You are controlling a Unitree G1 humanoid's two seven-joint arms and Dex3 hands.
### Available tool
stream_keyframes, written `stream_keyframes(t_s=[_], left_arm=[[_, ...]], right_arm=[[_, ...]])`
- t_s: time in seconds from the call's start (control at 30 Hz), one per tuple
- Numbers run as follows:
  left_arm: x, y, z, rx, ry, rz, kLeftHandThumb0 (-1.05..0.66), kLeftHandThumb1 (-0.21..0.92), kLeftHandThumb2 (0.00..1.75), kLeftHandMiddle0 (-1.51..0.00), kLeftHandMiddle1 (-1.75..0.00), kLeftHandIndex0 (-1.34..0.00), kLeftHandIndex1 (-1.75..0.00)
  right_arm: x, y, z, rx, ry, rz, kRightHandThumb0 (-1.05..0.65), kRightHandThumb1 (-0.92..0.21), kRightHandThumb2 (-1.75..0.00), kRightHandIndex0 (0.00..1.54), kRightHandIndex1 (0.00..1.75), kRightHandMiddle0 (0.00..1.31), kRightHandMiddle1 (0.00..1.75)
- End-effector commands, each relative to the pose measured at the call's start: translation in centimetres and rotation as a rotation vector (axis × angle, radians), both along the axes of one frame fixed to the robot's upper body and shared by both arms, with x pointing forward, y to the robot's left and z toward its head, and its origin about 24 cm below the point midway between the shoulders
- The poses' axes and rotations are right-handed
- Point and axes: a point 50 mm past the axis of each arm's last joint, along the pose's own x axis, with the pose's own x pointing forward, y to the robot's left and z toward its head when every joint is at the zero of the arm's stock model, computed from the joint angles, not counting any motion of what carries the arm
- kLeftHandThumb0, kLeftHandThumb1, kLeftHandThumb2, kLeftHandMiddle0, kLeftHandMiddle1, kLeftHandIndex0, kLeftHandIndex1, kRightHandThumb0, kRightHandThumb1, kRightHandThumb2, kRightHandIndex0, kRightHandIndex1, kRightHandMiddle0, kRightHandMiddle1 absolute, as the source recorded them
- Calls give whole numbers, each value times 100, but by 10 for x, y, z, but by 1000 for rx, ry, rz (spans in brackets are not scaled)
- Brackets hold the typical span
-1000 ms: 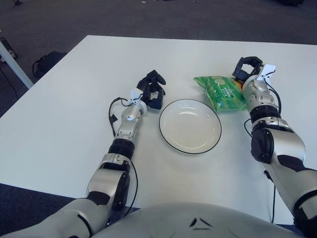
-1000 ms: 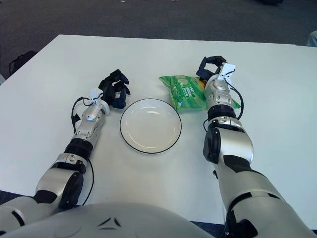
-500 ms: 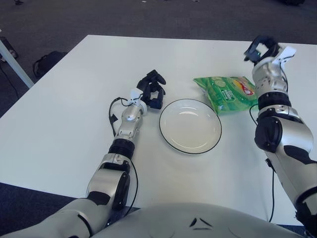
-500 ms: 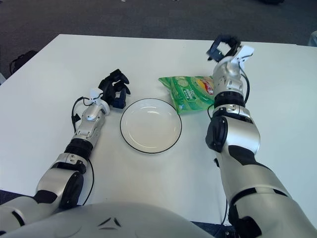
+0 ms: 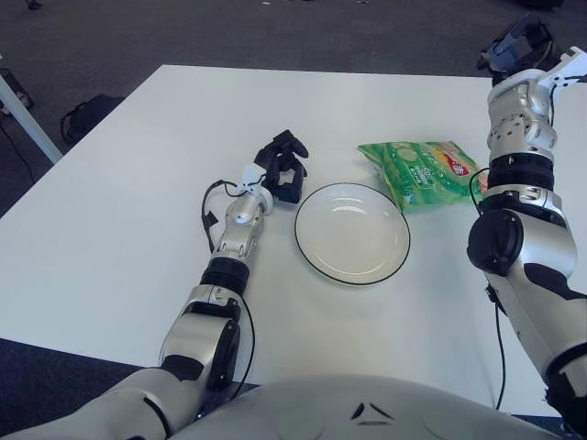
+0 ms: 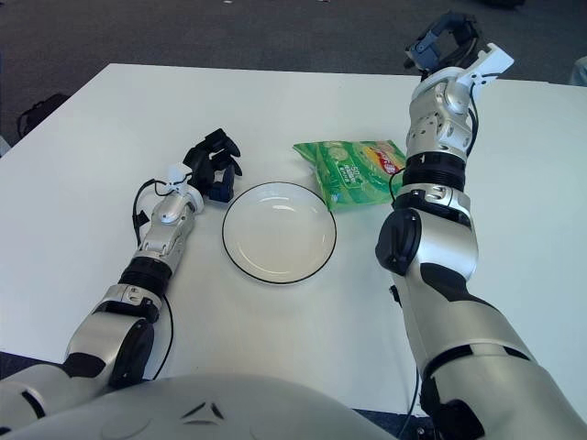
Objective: Put the snack into the plate.
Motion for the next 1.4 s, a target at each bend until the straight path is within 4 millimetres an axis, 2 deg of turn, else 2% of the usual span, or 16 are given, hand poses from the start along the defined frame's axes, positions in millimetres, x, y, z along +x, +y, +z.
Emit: stream_keyframes(t_s=[0.0, 0.2, 0.4, 0.5, 0.6, 0.73, 1.0, 1.37], left_arm=[[-23, 9, -44, 8, 161, 32, -1, 13, 153, -64, -175, -63, -175], [-23, 9, -44, 13, 157, 35, -1, 13, 154, -64, -175, -63, -175], [-23, 8, -43, 16, 154, 34, -1, 13, 154, -64, -175, -63, -175], [-23, 8, -44, 18, 158, 36, -1, 13, 154, -64, -175, -63, -175], [-22, 7, -44, 20, 161, 39, -1, 13, 154, -64, -175, -63, -175], [-22, 7, -44, 19, 162, 40, -1, 13, 153, -64, -175, -63, -175], [-21, 8, -44, 22, 164, 44, -1, 12, 154, -64, -175, -63, -175], [-21, 9, -44, 22, 160, 40, -1, 12, 155, -65, -175, -64, -175]], right_arm=[[-6, -5, 13, 21, -42, -4, -52, -21, -144, 128, 175, 70, 175], [-13, -8, 20, -54, -27, -9, -51, -23, -142, 125, 175, 68, 175], [-19, -12, 21, -396, 133, -90, -50, -25, -139, 122, 175, 66, 175], [-26, -15, 8, -570, 236, -120, -50, -26, -138, 122, 175, 66, 175], [-32, -18, -5, -673, 293, -112, -49, -28, -136, 118, 175, 64, 175], [-36, -18, -8, -771, 317, -74, -48, -32, -131, 111, 175, 61, 175], [-47, -18, -17, -1092, 433, -13, -45, -42, -119, 100, 175, 53, 175], [-72, -1, -32, -1473, 441, 14, -41, -54, -104, 85, 175, 44, 175]])
